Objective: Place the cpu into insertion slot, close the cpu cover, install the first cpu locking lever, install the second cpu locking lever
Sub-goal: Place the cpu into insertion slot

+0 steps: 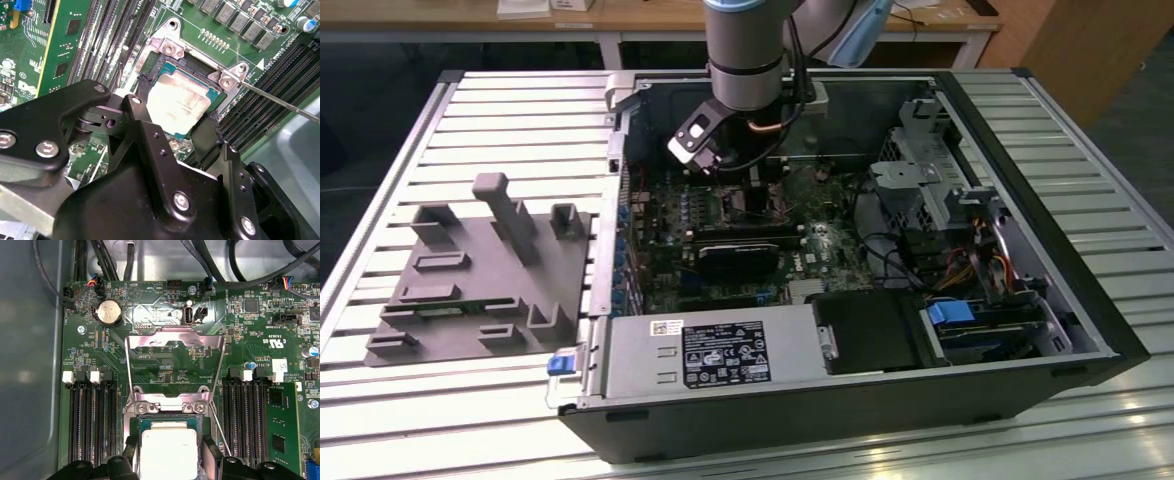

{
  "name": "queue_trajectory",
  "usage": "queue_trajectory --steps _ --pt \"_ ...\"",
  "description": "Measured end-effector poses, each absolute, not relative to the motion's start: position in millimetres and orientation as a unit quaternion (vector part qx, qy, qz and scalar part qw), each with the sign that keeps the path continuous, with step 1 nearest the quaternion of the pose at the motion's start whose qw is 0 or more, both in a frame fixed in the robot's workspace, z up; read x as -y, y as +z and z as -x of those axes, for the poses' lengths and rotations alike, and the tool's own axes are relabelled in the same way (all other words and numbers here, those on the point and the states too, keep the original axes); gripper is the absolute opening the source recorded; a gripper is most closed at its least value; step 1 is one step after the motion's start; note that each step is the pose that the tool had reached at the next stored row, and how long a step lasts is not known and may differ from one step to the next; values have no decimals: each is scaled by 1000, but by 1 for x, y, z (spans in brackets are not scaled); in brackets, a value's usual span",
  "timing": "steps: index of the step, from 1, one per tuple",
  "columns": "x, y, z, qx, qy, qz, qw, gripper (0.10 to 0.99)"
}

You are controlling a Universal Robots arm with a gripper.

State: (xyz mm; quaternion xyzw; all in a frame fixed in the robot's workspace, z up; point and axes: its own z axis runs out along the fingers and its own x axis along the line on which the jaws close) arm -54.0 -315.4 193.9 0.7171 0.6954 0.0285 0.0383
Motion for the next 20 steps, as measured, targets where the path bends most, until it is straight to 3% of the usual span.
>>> queue_trajectory --steps 20 --pt "315 199 54 -695 24 -718 43 608"
